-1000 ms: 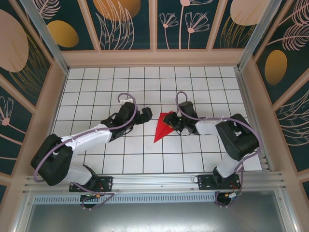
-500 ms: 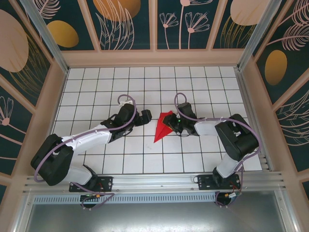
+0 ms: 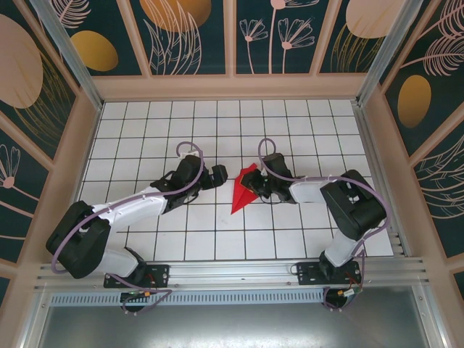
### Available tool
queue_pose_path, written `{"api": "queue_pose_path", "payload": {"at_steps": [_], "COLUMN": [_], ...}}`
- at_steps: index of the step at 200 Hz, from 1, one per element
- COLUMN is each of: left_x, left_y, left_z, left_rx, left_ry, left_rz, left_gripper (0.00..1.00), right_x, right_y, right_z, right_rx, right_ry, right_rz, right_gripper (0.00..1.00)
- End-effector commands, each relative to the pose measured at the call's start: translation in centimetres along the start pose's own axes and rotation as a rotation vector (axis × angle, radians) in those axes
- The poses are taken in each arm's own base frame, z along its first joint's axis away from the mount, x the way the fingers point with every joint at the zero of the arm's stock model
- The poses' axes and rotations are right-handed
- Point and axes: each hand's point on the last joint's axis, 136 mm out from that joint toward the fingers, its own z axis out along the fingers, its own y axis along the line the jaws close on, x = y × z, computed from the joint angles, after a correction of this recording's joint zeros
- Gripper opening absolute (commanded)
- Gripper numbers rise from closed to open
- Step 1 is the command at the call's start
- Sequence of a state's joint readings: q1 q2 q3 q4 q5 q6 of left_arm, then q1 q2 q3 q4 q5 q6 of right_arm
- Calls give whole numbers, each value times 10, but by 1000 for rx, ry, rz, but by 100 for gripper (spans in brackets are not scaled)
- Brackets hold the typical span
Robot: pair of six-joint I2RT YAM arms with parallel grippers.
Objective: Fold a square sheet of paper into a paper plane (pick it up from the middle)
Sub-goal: Fourth fold the wing at the center of the table, then turn over the paper at the center of the table.
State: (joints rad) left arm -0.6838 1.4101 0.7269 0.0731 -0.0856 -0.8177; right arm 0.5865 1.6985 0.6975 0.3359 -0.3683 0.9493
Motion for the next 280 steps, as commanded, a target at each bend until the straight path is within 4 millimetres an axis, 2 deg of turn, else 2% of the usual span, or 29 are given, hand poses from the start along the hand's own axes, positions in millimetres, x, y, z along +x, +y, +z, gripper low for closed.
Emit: {"api": "queue_pose_path", "payload": {"at_steps": [1,30,51,88,101,105,119,158,178,193,231,280], "left_x": [2,9,11,9,9,8,6,-11,-17,-17,-20,-28], "left_y": [-3,-11,-14,-22,-31,-35,-50,-90,-103,-105,-112,-123], "left_z": [-6,-7,-12,-28,-36,-38,-47,-70,-71,-66,-63,-75], "left_rx": [34,91,133,279,355,379,458,693,755,765,821,906], "left_ry": [30,79,107,154,176,181,202,242,261,276,274,256], "left_rz": [-22,-39,-54,-159,-189,-195,-207,-260,-261,-267,-279,-271], "left_gripper": [99,99,99,99,99,99,99,99,98,99,87,59], "right_x": [9,7,2,-17,-13,-24,-29,-30,-28,-26,-22,-14], "right_y": [2,3,14,59,82,84,98,128,141,149,159,161], "right_z": [6,4,-2,-38,-52,-59,-72,-91,-97,-102,-105,-101], "right_rx": [-31,-36,-81,-271,-366,-387,-454,-588,-651,-689,-716,-738], "right_ry": [18,-5,-35,-97,-77,-97,-87,-34,-3,13,47,97], "right_rz": [-21,-39,-58,-114,-148,-143,-150,-157,-145,-138,-137,-112], "right_gripper": [23,10,3,2,2,2,2,2,2,2,3,3]}}
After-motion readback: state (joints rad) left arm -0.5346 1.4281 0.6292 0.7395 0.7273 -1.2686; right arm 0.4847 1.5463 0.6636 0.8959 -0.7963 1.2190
